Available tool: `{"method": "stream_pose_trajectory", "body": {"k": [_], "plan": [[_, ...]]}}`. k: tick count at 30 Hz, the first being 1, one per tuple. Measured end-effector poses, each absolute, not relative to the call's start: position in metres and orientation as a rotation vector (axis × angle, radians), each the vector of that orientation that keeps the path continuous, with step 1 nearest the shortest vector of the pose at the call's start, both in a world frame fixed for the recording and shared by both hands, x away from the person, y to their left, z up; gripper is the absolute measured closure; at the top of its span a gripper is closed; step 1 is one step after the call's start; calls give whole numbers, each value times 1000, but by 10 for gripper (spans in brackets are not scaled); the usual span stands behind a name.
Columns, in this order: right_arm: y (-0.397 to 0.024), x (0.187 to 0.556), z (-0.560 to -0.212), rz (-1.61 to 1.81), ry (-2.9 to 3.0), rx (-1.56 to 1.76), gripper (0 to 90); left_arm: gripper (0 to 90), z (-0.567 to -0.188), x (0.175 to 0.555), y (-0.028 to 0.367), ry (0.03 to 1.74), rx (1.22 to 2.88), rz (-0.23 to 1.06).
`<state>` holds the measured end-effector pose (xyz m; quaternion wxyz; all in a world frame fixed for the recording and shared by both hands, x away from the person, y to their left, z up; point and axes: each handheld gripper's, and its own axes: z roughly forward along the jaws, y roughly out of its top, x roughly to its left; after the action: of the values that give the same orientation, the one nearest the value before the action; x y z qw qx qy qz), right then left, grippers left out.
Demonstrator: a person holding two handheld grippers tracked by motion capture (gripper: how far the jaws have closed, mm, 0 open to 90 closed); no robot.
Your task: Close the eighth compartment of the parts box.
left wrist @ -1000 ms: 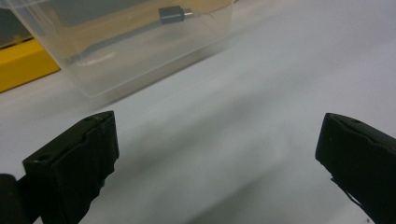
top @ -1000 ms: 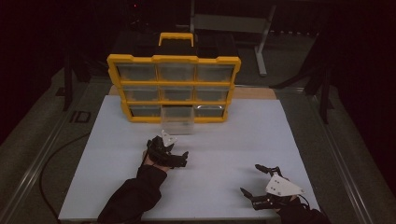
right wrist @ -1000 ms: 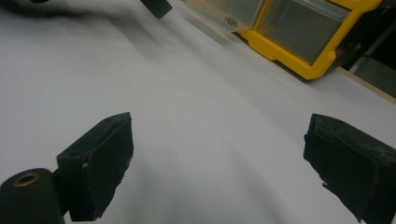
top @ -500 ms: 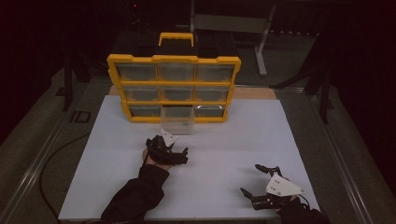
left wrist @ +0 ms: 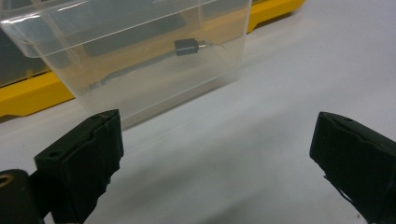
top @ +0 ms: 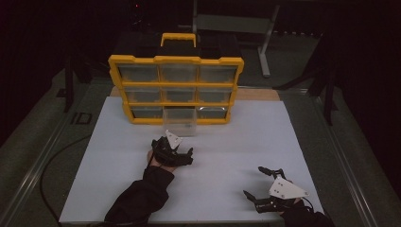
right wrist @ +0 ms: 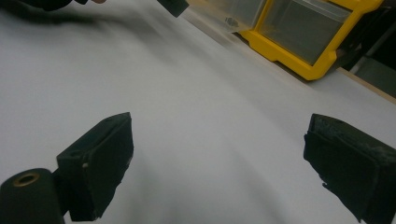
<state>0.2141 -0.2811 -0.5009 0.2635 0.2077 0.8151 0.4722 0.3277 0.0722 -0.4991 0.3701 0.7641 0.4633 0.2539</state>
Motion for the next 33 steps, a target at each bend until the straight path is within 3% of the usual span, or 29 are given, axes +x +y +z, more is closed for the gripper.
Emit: {"method": "stream_pose_trajectory", "body": {"k": [4, 6, 13, 33], "plan": [[-281, 214, -501, 1275, 2204, 566, 84, 82, -499, 327, 72, 1181, 1950, 685], [-281, 214, -501, 1275, 2205, 565, 85, 152, -499, 327, 72, 1181, 1932, 696], [-281, 214, -501, 1276, 2204, 560, 85, 224, -498, 327, 71, 1189, 1936, 758], [-281, 214, -501, 1266, 2211, 559, 85, 733, -497, 332, 78, 1254, 1933, 805]]}}
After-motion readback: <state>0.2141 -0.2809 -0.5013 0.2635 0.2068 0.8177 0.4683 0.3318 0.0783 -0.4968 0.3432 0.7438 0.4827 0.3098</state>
